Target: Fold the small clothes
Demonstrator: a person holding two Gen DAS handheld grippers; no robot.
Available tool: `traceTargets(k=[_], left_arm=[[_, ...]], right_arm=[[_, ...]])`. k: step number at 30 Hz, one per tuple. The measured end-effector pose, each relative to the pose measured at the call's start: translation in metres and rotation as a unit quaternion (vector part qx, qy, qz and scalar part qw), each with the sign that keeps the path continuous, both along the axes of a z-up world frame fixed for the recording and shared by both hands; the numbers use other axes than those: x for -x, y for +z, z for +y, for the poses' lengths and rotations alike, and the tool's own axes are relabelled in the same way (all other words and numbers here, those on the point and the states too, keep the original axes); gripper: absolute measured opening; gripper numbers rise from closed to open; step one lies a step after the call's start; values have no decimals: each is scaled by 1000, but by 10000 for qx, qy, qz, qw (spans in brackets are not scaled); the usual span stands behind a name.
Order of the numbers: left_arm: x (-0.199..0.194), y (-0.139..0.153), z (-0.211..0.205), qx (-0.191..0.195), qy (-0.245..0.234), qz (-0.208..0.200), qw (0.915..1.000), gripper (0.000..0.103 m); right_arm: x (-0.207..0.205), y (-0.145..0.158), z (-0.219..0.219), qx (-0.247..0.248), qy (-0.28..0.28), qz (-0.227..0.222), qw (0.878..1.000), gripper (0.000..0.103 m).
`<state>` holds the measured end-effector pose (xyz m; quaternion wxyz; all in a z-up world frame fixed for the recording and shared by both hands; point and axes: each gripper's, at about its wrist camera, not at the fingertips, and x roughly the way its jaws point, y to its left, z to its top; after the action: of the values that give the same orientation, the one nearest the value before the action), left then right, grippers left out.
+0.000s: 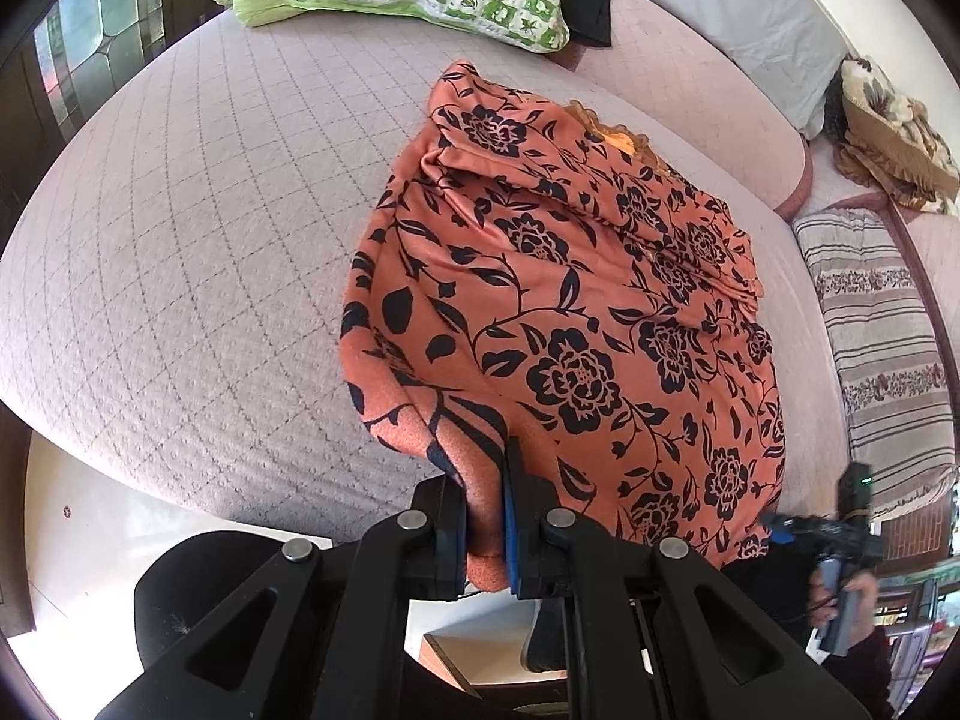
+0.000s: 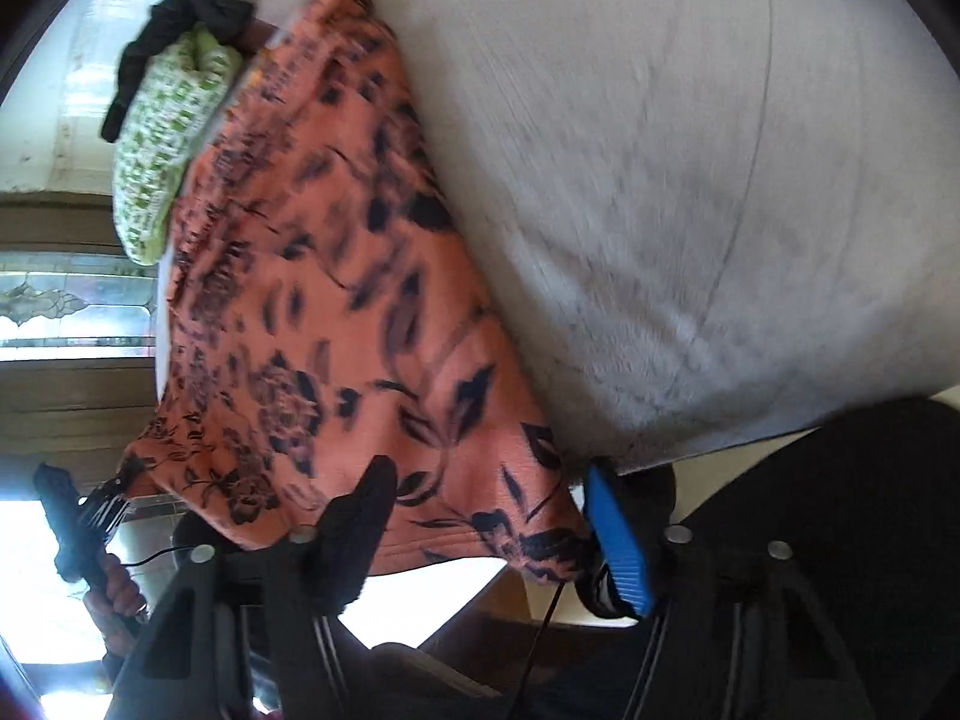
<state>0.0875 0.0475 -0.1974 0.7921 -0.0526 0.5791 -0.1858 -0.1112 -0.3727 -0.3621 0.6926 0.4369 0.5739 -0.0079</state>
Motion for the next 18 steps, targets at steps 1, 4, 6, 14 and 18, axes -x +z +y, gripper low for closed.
traceTargets(k=[1,4,6,14,18], left_arm=[[1,1,1,-1,7,-12,10000,9],[3,1,2,-12,14,-26,10000,9],[3,1,3,-15,30,-18,10000,9],[-3,27,9,172,59,-272,9995,9],[-18,52,12,230,92,-540,9982,10]], right_arm=[[0,-7,3,-6,14,55,10000,63],[2,-8,13,206,81,4,9998,43],[5,-4,15,271,149,-30,9995,15],[10,64,21,168,159,-1152,9931,7],[-2,104,8,175,-221,-1786,9835,7]])
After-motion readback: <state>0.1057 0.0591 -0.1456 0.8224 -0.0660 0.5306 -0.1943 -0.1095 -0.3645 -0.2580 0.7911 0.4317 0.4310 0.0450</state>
